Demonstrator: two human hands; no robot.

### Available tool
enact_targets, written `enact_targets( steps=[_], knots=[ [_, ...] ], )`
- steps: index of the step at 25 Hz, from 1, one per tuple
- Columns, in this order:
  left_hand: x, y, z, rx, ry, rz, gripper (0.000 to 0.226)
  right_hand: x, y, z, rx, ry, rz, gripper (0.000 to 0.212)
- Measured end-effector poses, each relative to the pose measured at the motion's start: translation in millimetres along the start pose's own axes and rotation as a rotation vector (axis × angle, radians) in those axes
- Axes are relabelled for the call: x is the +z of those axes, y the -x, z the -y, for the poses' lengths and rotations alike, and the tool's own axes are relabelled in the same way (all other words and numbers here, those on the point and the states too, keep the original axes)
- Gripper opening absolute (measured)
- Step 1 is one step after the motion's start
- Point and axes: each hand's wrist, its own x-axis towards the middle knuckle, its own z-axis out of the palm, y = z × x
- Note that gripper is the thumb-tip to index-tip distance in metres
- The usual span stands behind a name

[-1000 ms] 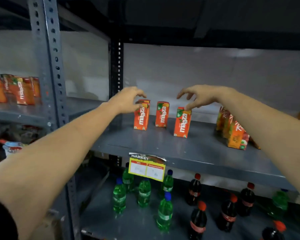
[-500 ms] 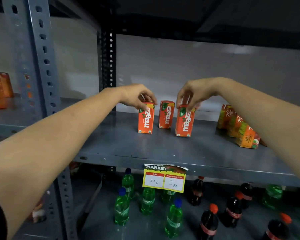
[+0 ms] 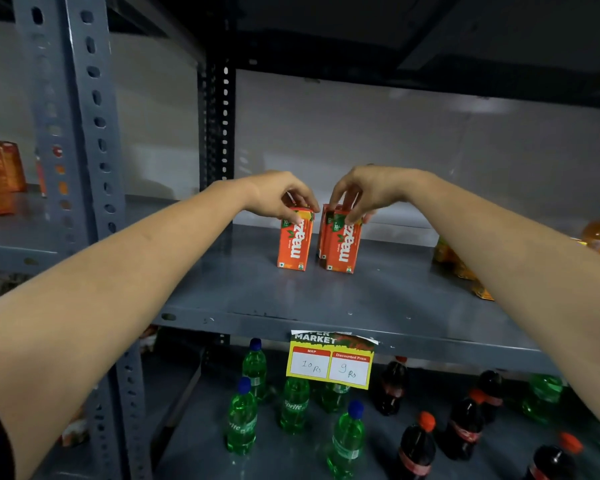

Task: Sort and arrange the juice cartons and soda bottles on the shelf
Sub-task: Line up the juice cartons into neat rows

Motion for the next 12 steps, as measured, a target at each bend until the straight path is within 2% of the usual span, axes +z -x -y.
enact_targets(
  steps=[2,5,8,10,12],
  knots=[
    [11.6,3.2,5.6,-0.033,0.116,-0.139,0.043,8.6,5.5,-10.8,0.003,-0.136,-0.101,0.047],
    [47.0,15.7,19.5,-0.177,0.480,-0.409,0.050,48.8,14.1,-28.4,0.048,-0.539,-0.314,0.057],
    [81.1,24.3,30.2,-0.291,0.736,-0.433,0.060,101.1,15.7,-35.4,0.102,-0.895,-0.356,0.053],
    [86.7,24.2,33.8,-0.308,0.784,-0.436,0.053,114.8,11.6,-36.3,0.109,-0.955,-0.362,0.043],
    [85.8,22.4,35.1,-0.299,0.823,-0.413,0.051,116.1,7.5,-37.7,0.106,-0.980,-0.368,0.040]
  ],
)
